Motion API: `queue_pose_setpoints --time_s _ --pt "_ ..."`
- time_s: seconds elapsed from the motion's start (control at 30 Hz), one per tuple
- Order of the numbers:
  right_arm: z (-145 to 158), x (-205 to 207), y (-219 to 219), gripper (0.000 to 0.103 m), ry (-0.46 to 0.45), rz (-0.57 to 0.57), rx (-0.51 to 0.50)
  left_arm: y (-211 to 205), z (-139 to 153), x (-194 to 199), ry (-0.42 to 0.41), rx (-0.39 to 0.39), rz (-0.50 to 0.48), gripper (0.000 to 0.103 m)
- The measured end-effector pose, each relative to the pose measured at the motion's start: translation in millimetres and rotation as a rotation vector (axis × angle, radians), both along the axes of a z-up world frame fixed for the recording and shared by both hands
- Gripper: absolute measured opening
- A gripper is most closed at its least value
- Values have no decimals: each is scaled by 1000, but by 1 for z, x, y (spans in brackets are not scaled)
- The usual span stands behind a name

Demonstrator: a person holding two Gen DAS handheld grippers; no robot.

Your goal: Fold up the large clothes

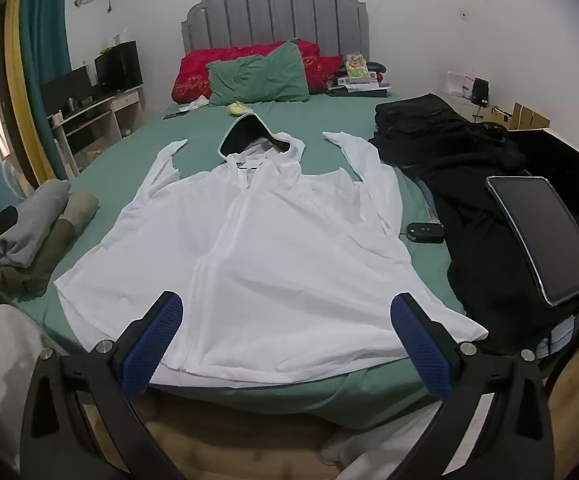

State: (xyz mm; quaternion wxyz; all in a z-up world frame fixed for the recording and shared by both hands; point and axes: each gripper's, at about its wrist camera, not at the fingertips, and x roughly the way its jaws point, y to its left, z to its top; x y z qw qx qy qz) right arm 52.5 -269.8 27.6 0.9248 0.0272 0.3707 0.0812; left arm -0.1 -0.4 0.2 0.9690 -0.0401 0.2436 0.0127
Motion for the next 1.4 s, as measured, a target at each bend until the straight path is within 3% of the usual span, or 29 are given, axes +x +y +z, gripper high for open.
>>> queue_pose_setpoints --time_s 1.4 --pt "-5 5 1 102 2 -2 -14 -4 -1 2 -4 5 -1 75"
